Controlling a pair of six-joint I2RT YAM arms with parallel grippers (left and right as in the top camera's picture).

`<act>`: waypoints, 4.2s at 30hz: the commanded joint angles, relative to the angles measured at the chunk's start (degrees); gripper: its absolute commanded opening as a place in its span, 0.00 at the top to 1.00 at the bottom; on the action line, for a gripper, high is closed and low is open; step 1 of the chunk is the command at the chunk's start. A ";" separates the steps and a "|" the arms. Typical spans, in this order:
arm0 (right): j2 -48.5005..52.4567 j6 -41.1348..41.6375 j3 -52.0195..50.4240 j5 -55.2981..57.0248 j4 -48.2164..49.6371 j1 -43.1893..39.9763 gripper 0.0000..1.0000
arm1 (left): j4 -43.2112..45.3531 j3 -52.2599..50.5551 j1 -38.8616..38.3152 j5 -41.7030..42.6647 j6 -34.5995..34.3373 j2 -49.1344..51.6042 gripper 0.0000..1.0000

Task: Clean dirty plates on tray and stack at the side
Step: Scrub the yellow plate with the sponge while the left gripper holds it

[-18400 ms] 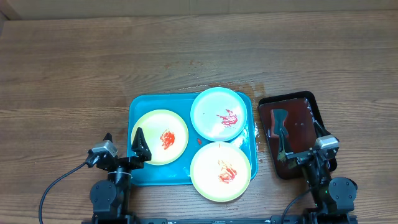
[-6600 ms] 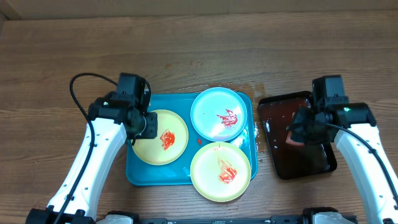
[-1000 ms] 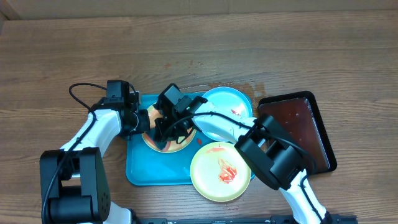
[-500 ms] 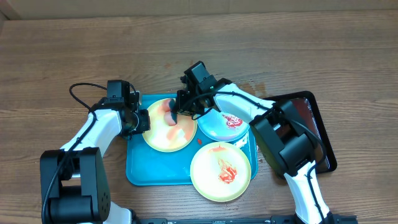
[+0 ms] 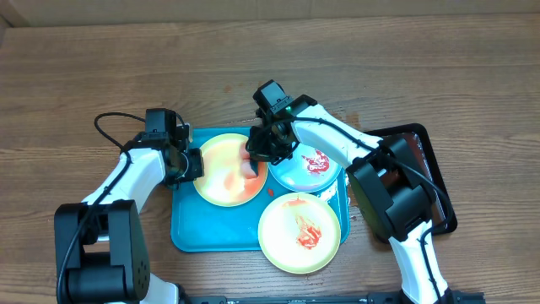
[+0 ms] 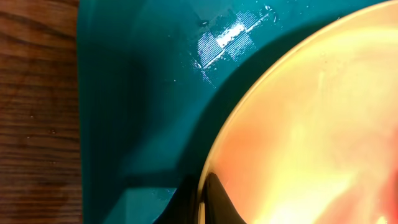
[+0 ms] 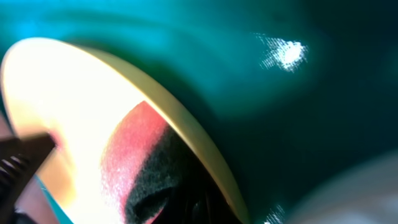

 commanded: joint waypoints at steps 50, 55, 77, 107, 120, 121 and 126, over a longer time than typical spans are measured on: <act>1.68 -8.76 1.36 16.26 6.60 14.51 0.96 | 1.27 -1.27 -0.42 -3.08 -0.87 2.60 0.96; 1.68 -7.72 2.36 14.60 9.38 14.51 0.96 | 1.22 -1.27 -0.42 -3.08 -0.90 2.60 0.96; 1.68 -2.29 2.36 27.04 10.97 3.34 0.96 | 0.48 -1.27 -0.42 -3.10 -0.90 2.60 0.96; 1.68 -8.70 2.49 -9.51 3.23 10.38 0.96 | 0.46 -1.27 -0.42 -3.06 -1.14 2.60 0.96; 1.68 2.89 2.49 11.98 1.68 5.09 0.96 | 0.02 -1.27 -0.39 -3.08 -1.11 2.60 0.96; 1.68 2.89 2.49 14.10 0.26 4.31 0.96 | 0.04 -1.27 -0.39 -3.08 -1.11 2.60 0.96; 1.68 1.97 2.49 19.28 -3.91 2.19 0.96 | 0.11 -1.27 -0.39 -3.08 -1.14 2.60 0.96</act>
